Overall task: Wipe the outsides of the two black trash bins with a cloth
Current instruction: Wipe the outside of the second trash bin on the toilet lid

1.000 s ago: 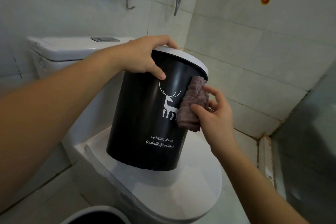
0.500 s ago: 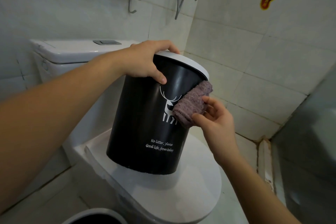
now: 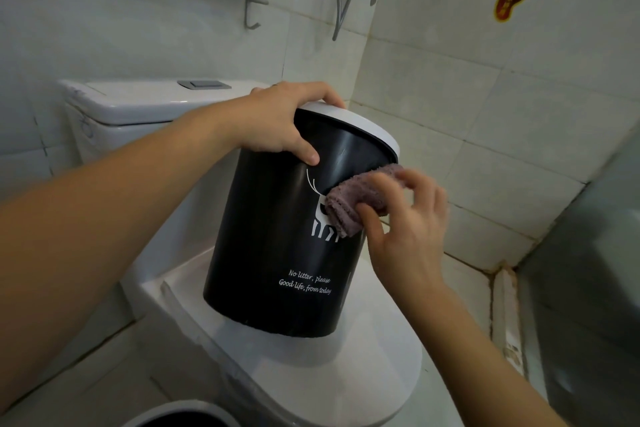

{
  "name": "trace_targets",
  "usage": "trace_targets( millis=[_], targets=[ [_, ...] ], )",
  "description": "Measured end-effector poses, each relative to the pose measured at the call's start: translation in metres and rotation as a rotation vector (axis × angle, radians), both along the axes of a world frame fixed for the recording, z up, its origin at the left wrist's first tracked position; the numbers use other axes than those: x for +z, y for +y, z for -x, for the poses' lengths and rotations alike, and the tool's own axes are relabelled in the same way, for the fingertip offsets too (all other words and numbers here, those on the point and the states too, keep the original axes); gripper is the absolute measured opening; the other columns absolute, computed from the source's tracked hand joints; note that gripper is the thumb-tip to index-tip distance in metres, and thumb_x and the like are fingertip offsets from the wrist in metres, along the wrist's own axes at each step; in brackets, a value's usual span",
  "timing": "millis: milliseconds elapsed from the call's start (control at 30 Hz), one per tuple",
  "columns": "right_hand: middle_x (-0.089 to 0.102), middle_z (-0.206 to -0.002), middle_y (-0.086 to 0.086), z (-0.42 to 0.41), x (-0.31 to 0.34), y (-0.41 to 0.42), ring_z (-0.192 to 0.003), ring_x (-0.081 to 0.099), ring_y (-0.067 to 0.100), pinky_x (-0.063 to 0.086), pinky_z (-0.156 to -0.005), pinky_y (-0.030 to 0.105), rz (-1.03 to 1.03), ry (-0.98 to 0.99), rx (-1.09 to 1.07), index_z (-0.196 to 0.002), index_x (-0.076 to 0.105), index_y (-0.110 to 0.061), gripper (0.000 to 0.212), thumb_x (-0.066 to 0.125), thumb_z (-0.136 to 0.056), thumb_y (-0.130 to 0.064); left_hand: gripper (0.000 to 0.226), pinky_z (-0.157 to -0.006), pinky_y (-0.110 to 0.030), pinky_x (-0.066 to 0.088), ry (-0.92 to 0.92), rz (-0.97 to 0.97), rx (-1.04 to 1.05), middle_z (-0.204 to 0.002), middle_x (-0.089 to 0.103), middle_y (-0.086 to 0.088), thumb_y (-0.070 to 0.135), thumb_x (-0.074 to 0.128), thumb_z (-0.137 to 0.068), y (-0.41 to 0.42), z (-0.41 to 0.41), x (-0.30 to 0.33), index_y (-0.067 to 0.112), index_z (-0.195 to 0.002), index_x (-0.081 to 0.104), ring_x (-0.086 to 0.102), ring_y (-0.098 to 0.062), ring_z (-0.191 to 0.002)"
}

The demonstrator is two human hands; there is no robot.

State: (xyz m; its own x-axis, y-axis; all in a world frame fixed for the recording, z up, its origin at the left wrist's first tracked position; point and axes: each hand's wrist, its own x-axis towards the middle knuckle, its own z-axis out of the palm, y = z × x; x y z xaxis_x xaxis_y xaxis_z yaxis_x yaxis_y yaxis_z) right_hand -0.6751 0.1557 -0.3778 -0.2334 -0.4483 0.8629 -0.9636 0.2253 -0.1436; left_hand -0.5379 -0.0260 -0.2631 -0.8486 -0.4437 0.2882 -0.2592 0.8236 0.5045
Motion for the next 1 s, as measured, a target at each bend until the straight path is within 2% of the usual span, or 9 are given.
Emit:
trace_targets(
  millis=[100, 200, 267, 400, 633, 700, 833, 900, 1000],
  targets=[
    [0.061, -0.134, 0.01, 0.01, -0.007, -0.003, -0.122, 0.053, 0.037, 0.041, -0.093, 0.051, -0.038, 0.224, 0.061, -0.121, 0.07, -0.022, 0.028, 0.056, -0.097, -0.025, 0.069, -0.098, -0.049, 0.048, -0.003, -0.004, -0.001, -0.114, 0.062, 0.01, 0.042, 0.082, -0.052, 0.0, 0.001, 0.0, 0.06, -0.11, 0.05, 0.058, -0.025, -0.107],
    [0.051, -0.147, 0.011, 0.011, -0.01, 0.002, -0.139, 0.042, 0.037, 0.029, -0.109, 0.065, -0.192, 0.236, 0.083, -0.136, 0.061, -0.016, 0.05, 0.044, -0.1, -0.047, 0.071, -0.098, -0.049, 0.048, -0.004, -0.008, 0.002, -0.115, 0.063, 0.01, 0.046, 0.079, -0.048, -0.001, 0.001, 0.0, 0.061, -0.11, 0.049, 0.059, -0.026, -0.108],
    [0.049, -0.149, 0.014, 0.012, -0.012, 0.001, -0.142, 0.039, 0.035, 0.022, -0.114, 0.066, -0.239, 0.287, 0.053, -0.139, 0.057, -0.014, 0.064, 0.05, -0.094, -0.059, 0.071, -0.098, -0.05, 0.048, -0.006, -0.007, 0.002, -0.116, 0.063, 0.01, 0.046, 0.079, -0.048, -0.002, 0.0, -0.001, 0.061, -0.11, 0.049, 0.058, -0.025, -0.109],
    [0.063, -0.13, 0.015, 0.016, -0.01, -0.009, -0.121, 0.057, 0.035, 0.038, -0.105, 0.058, -0.076, 0.385, 0.026, -0.126, 0.068, -0.013, 0.043, 0.069, -0.091, -0.039, 0.07, -0.098, -0.05, 0.048, -0.002, -0.011, 0.002, -0.118, 0.061, 0.01, 0.047, 0.078, -0.048, -0.001, 0.001, 0.0, 0.062, -0.109, 0.049, 0.057, -0.026, -0.11],
    [0.066, -0.095, 0.007, 0.021, 0.002, -0.014, -0.08, 0.061, 0.03, 0.049, -0.077, 0.043, 0.011, 0.295, 0.036, -0.107, 0.071, -0.009, 0.022, 0.06, -0.1, -0.027, 0.071, -0.095, -0.048, 0.051, 0.012, -0.027, -0.001, -0.115, 0.063, 0.011, 0.044, 0.08, -0.049, -0.004, 0.0, -0.002, 0.06, -0.11, 0.051, 0.06, -0.023, -0.108],
    [0.065, -0.092, 0.007, 0.02, 0.002, -0.011, -0.078, 0.06, 0.029, 0.047, -0.066, 0.036, -0.023, 0.206, 0.044, -0.11, 0.067, -0.009, 0.022, 0.06, -0.098, -0.026, 0.071, -0.096, -0.048, 0.051, 0.017, -0.037, -0.007, -0.117, 0.063, 0.01, 0.042, 0.081, -0.049, -0.005, -0.001, -0.001, 0.06, -0.111, 0.051, 0.06, -0.023, -0.108],
    [0.065, -0.09, 0.006, 0.012, 0.002, -0.013, -0.076, 0.057, 0.027, 0.036, -0.066, 0.03, -0.033, -0.101, 0.053, -0.114, 0.045, -0.023, 0.026, 0.062, -0.096, -0.033, 0.072, -0.099, -0.05, 0.047, 0.014, -0.021, -0.006, -0.116, 0.063, 0.011, 0.044, 0.079, -0.048, -0.003, 0.0, -0.001, 0.056, -0.113, 0.051, 0.059, -0.023, -0.11],
    [0.064, -0.085, 0.005, 0.01, 0.001, -0.013, -0.072, 0.057, 0.026, 0.037, -0.062, 0.03, 0.006, 0.023, 0.023, -0.107, 0.051, -0.02, 0.02, 0.057, -0.096, -0.036, 0.072, -0.098, -0.049, 0.049, 0.013, -0.023, -0.003, -0.116, 0.064, 0.011, 0.044, 0.08, -0.048, -0.004, 0.001, -0.002, 0.057, -0.113, 0.051, 0.06, -0.023, -0.11],
    [0.065, -0.095, 0.007, 0.01, -0.007, -0.014, -0.083, 0.058, 0.026, 0.046, -0.068, 0.035, 0.054, 0.073, 0.044, -0.107, 0.068, -0.01, 0.034, 0.051, -0.099, -0.038, 0.072, -0.098, -0.049, 0.049, 0.014, -0.02, -0.008, -0.116, 0.063, 0.012, 0.044, 0.08, -0.048, -0.004, 0.0, -0.002, 0.059, -0.112, 0.05, 0.059, -0.023, -0.109]
  ],
)
